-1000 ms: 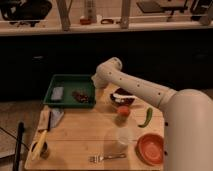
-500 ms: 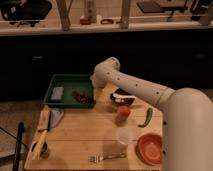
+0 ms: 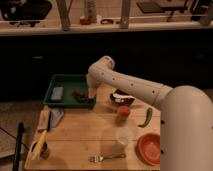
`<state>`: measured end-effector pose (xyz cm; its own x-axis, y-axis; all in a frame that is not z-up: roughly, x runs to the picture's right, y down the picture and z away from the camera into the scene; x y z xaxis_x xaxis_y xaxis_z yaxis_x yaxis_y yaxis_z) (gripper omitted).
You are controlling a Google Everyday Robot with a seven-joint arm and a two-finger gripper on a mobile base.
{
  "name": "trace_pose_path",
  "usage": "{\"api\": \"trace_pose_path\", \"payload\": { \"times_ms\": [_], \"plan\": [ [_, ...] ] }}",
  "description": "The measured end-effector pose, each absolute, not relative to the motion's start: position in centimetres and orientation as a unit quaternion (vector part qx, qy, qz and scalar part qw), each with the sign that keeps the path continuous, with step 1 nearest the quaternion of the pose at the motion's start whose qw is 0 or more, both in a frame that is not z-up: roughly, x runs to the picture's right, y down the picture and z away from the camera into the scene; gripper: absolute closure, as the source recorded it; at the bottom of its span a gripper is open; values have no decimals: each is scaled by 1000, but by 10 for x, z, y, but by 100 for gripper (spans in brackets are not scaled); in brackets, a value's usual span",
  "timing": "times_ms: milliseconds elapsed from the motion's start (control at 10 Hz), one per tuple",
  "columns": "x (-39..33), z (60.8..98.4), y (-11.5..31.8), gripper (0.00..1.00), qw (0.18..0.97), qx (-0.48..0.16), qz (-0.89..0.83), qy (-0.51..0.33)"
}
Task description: Place grapes in table surface
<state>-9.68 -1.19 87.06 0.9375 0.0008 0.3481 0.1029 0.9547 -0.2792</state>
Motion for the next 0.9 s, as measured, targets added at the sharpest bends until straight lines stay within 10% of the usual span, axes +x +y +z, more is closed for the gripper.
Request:
{"api": "trace_pose_path", "payload": {
  "times_ms": [900],
  "plan": [
    [-124,901,-5,20,970,-175,-14,-169]
  ]
}}
